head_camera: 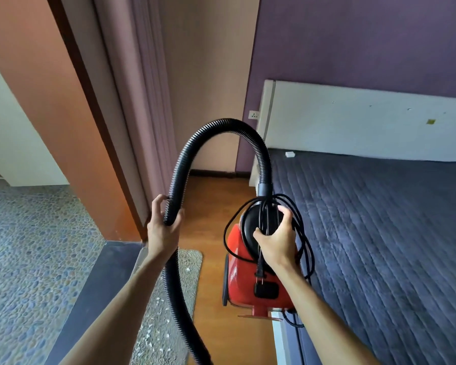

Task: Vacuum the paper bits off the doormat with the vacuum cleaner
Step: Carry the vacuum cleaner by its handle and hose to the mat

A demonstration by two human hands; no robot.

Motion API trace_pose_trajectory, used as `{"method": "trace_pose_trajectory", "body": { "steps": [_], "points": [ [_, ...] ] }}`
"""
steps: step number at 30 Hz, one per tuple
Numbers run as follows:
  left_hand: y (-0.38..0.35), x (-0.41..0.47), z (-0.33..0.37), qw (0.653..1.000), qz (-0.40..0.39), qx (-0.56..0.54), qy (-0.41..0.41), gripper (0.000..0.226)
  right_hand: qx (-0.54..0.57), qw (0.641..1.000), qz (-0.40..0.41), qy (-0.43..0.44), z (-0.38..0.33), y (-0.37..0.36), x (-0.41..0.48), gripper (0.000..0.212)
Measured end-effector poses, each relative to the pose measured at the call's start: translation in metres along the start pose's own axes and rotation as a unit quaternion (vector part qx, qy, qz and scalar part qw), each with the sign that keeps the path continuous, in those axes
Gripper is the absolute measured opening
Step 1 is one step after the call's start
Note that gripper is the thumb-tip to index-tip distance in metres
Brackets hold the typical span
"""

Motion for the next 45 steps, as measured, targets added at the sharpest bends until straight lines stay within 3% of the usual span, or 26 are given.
{"method": "trace_pose_trajectory", "body": {
  "steps": [15,31,45],
  "points": [
    [-0.070,0.122,-0.014,1.000,0.002,-0.011,0.017,0.040,0.007,1.000,-0.002,0.025,-0.030,-0.032,0.138,0.063],
    [-0.193,0.250,-0.041,0.996,0.051,0.032,0.064,0.036,0.027,0.996,-0.086,0.027,-0.033,-0.091,0.338,0.062],
    [-0.233,0.335,-0.074,0.990,0.098,0.054,0.083,0.037,0.008,0.989,-0.140,0.051,-0.044,-0.164,0.460,0.062]
  ]
}}
Point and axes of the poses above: each hand's wrist, its own x-axis towards the middle knuckle, its own y-axis out of the back of the hand, z = x × y, the point moved 6 cm from there along x, towards the middle knuckle, and after that the axes turned 7 degrees about -y, right-handed, at the moved point
